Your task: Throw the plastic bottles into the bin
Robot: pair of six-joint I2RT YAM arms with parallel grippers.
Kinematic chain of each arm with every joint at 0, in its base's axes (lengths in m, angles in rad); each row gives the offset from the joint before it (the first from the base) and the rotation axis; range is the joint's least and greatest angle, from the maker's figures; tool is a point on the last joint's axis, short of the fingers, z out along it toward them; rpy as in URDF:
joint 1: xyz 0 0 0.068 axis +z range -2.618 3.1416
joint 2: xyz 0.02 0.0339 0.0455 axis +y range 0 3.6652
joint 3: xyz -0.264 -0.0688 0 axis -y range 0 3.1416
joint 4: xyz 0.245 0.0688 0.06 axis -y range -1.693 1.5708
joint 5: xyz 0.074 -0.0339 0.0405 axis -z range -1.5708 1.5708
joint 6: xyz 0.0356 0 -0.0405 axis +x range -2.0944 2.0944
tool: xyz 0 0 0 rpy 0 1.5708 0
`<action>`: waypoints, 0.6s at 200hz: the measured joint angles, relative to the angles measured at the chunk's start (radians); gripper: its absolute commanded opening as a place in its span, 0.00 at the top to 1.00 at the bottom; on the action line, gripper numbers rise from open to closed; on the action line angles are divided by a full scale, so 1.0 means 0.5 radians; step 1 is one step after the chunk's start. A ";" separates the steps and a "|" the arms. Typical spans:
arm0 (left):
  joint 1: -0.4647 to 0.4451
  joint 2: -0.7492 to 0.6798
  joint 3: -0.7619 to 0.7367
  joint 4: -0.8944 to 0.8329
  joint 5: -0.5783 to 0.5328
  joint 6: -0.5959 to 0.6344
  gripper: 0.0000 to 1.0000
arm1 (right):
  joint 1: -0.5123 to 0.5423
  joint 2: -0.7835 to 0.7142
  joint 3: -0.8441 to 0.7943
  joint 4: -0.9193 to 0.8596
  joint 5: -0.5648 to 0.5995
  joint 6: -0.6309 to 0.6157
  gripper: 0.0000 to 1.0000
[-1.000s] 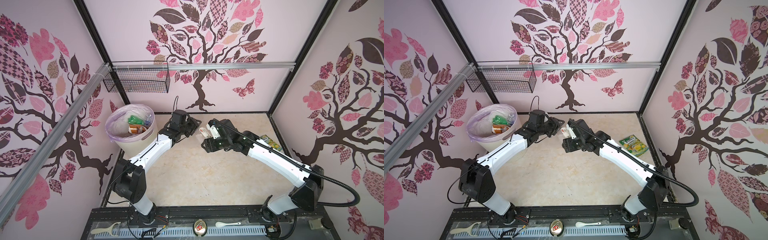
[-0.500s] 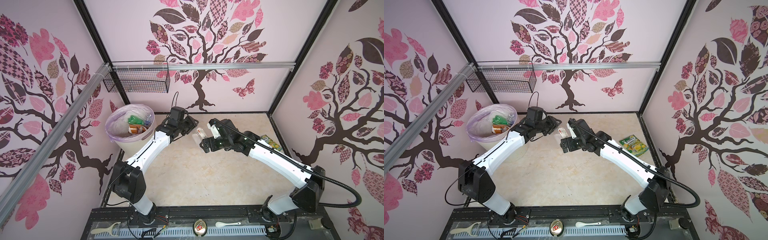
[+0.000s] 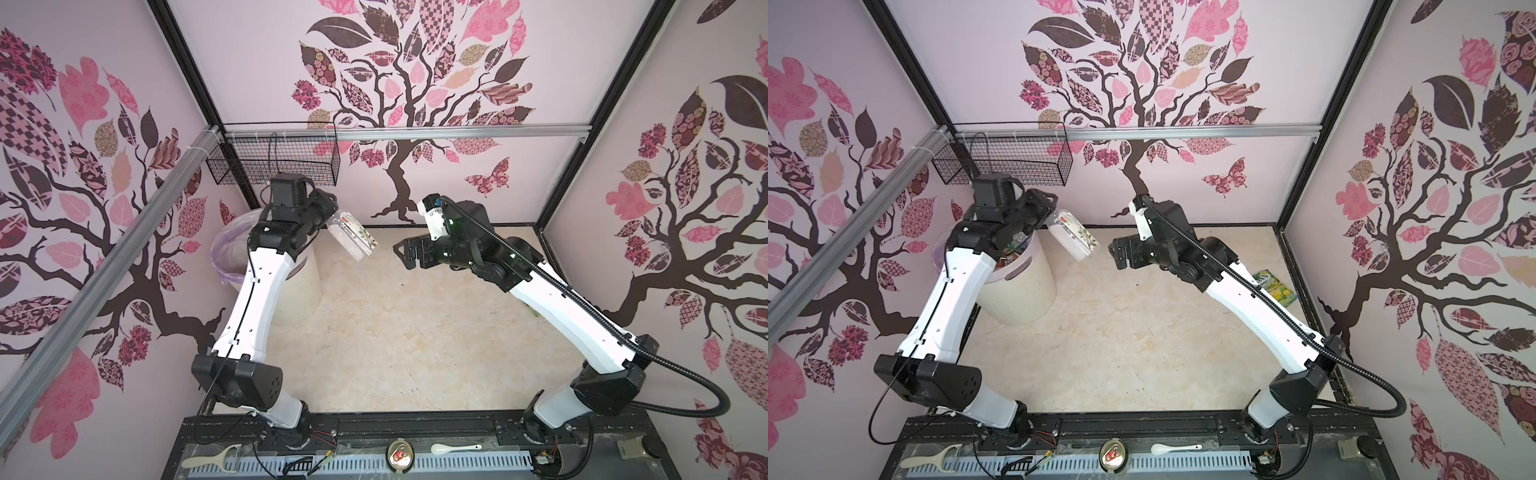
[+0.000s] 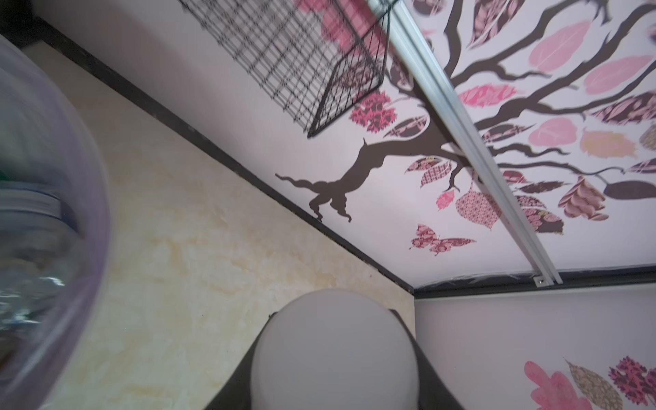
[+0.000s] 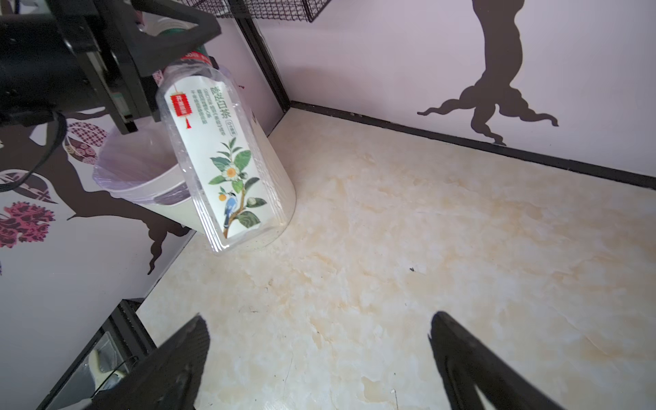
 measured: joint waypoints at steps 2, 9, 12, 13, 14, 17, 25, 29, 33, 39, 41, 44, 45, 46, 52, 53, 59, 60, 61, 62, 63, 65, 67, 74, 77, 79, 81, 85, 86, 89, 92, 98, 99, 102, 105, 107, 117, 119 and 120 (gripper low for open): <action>0.018 -0.003 0.024 -0.009 -0.006 0.005 0.72 | 0.001 0.011 0.022 -0.003 -0.007 -0.001 0.00; 0.074 -0.011 0.098 -0.025 -0.037 0.027 0.71 | 0.001 0.053 0.094 -0.011 -0.016 -0.002 0.01; 0.096 -0.014 0.126 -0.029 -0.050 0.035 0.71 | 0.001 0.070 0.122 -0.017 -0.020 -0.002 0.01; 0.107 -0.016 0.140 -0.029 -0.060 0.041 0.71 | 0.001 0.079 0.134 -0.020 -0.024 -0.002 0.00; 0.112 -0.018 0.148 -0.030 -0.066 0.044 0.71 | 0.001 0.083 0.140 -0.020 -0.024 -0.002 0.01; 0.134 -0.022 0.175 -0.035 -0.079 0.053 0.71 | 0.001 0.100 0.166 -0.025 -0.030 -0.002 0.00; 0.200 -0.034 0.257 -0.047 -0.135 0.085 0.71 | 0.001 0.142 0.233 -0.036 -0.041 -0.006 0.01; 0.232 -0.039 0.299 -0.050 -0.175 0.109 0.71 | 0.001 0.158 0.253 -0.038 -0.048 -0.007 0.00; 0.262 -0.043 0.341 -0.050 -0.209 0.128 0.71 | 0.001 0.172 0.274 -0.038 -0.056 -0.008 0.01; 0.301 -0.048 0.404 -0.048 -0.264 0.164 0.71 | 0.001 0.187 0.291 -0.037 -0.066 -0.008 0.00; 0.313 -0.048 0.425 -0.046 -0.286 0.178 0.71 | 0.001 0.190 0.294 -0.037 -0.071 -0.008 0.01; 0.327 -0.049 0.454 -0.045 -0.309 0.195 0.71 | 0.001 0.194 0.300 -0.038 -0.075 -0.008 0.00; 0.330 -0.050 0.462 -0.045 -0.316 0.200 0.71 | 0.001 0.195 0.302 -0.038 -0.077 -0.008 0.00; 0.336 -0.050 0.474 -0.042 -0.328 0.209 0.71 | 0.001 0.196 0.303 -0.038 -0.079 -0.008 0.01; 0.356 -0.050 0.535 -0.030 -0.389 0.259 0.71 | 0.001 0.201 0.311 -0.040 -0.089 -0.007 0.00; 0.358 -0.050 0.541 -0.028 -0.396 0.266 0.71 | 0.001 0.201 0.311 -0.040 -0.090 -0.008 0.00; 0.368 -0.050 0.602 -0.008 -0.457 0.330 0.72 | 0.001 0.202 0.311 -0.038 -0.101 -0.008 0.00; 0.369 -0.050 0.609 -0.002 -0.465 0.338 0.72 | 0.001 0.202 0.311 -0.039 -0.105 -0.007 0.00; 0.369 -0.050 0.623 0.001 -0.483 0.356 0.72 | 0.000 0.202 0.311 -0.040 -0.106 -0.007 0.00; 0.369 -0.049 0.630 0.002 -0.491 0.364 0.72 | 0.001 0.202 0.311 -0.040 -0.107 -0.008 0.00; 0.369 -0.048 0.644 0.007 -0.501 0.377 0.72 | 0.000 0.202 0.311 -0.040 -0.110 -0.007 0.00; 0.369 -0.047 0.664 0.011 -0.520 0.397 0.73 | 0.001 0.202 0.311 -0.040 -0.114 -0.007 0.00; 0.369 -0.047 0.677 0.020 -0.537 0.414 0.73 | 0.001 0.202 0.311 -0.040 -0.115 -0.007 0.00; 0.369 -0.037 0.754 0.044 -0.613 0.495 0.73 | 0.000 0.202 0.311 -0.040 -0.128 -0.007 0.00; 0.368 -0.031 0.781 0.057 -0.635 0.527 0.73 | 0.000 0.202 0.311 -0.040 -0.133 -0.007 0.01; 0.367 -0.029 0.800 0.067 -0.654 0.547 0.73 | 0.000 0.202 0.311 -0.040 -0.134 -0.007 0.00; 0.367 -0.026 0.816 0.086 -0.673 0.575 0.73 | 0.000 0.202 0.309 -0.038 -0.135 -0.007 0.00; 0.365 -0.024 0.842 0.117 -0.706 0.620 0.73 | 0.000 0.202 0.304 -0.034 -0.140 -0.007 0.00; 0.365 -0.024 0.846 0.124 -0.713 0.627 0.73 | 0.000 0.202 0.303 -0.034 -0.140 -0.007 0.00; 0.365 -0.022 0.859 0.154 -0.739 0.663 0.73 | 0.000 0.201 0.294 -0.029 -0.142 -0.007 0.01; 0.365 -0.022 0.867 0.177 -0.760 0.691 0.73 | 0.001 0.196 0.283 -0.021 -0.143 -0.008 0.01; 0.365 -0.023 0.878 0.237 -0.806 0.759 0.73 | 0.000 0.189 0.253 -0.006 -0.146 -0.008 0.00; 0.365 -0.023 0.879 0.243 -0.810 0.765 0.73 | 0.000 0.188 0.250 -0.005 -0.146 -0.008 0.00; 0.365 -0.024 0.880 0.272 -0.830 0.797 0.73 | 0.000 0.184 0.227 0.002 -0.147 -0.010 0.01; 0.365 -0.024 0.880 0.301 -0.848 0.828 0.73 | 0.001 0.180 0.210 0.008 -0.150 -0.011 0.01; 0.366 -0.024 0.880 0.321 -0.860 0.848 0.73 | 0.001 0.179 0.197 0.008 -0.149 -0.014 0.00; 0.366 -0.020 0.876 0.402 -0.909 0.948 0.73 | 0.001 0.175 0.142 0.017 -0.149 -0.027 0.00; 0.366 -0.020 0.876 0.410 -0.914 0.960 0.73 | 0.001 0.175 0.133 0.018 -0.149 -0.030 0.00; 0.366 -0.018 0.875 0.421 -0.921 0.973 0.73 | 0.001 0.175 0.125 0.018 -0.149 -0.032 0.00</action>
